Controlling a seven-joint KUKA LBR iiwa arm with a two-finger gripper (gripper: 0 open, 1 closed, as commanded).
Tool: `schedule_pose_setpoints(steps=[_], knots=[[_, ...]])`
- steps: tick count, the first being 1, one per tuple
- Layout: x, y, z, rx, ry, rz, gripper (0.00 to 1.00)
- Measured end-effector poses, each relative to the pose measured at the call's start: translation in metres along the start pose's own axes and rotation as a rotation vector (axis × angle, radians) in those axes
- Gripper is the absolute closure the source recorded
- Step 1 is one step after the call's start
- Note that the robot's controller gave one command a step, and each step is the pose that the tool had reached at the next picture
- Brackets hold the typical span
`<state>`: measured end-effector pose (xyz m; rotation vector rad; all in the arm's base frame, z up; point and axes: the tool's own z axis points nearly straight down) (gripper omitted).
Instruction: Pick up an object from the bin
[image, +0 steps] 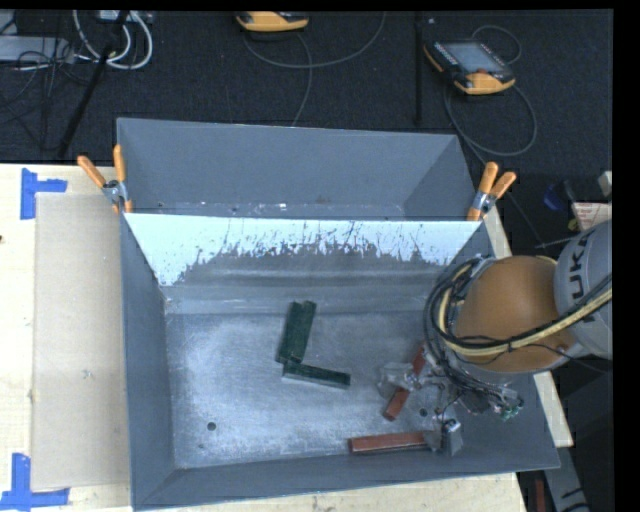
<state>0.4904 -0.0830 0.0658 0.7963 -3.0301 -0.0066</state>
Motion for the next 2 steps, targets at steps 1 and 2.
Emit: schedule_pose_setpoints(steps=[1, 2], knots=[[-0.0136, -0.0925, -0.0123, -0.001, -0.011, 0.068, 0.00], [-0.0129, -0.0915, -0.0117, 0.003, -0.009, 0.061, 1.00]])
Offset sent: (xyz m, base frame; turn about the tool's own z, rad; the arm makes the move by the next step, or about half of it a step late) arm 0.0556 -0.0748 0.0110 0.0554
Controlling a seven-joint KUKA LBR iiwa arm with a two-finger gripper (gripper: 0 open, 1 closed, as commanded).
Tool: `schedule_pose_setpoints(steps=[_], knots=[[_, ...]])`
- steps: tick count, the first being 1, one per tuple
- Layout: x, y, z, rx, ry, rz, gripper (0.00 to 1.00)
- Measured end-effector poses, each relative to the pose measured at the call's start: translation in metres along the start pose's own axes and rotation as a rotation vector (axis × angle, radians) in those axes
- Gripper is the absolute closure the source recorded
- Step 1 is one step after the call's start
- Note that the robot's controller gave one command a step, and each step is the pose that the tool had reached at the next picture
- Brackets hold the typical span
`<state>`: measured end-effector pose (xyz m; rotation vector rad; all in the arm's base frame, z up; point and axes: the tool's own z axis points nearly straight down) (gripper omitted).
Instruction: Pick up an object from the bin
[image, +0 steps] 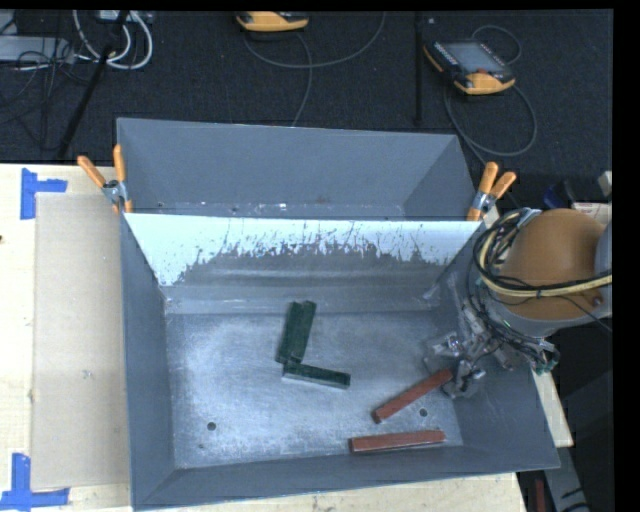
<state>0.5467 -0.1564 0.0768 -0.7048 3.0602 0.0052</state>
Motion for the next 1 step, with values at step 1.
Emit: schedule_pose_setpoints(steps=[1], knots=[[-0.0473, 0.0397, -0.1695, 0.007, -0.006, -0.221, 1.00]])
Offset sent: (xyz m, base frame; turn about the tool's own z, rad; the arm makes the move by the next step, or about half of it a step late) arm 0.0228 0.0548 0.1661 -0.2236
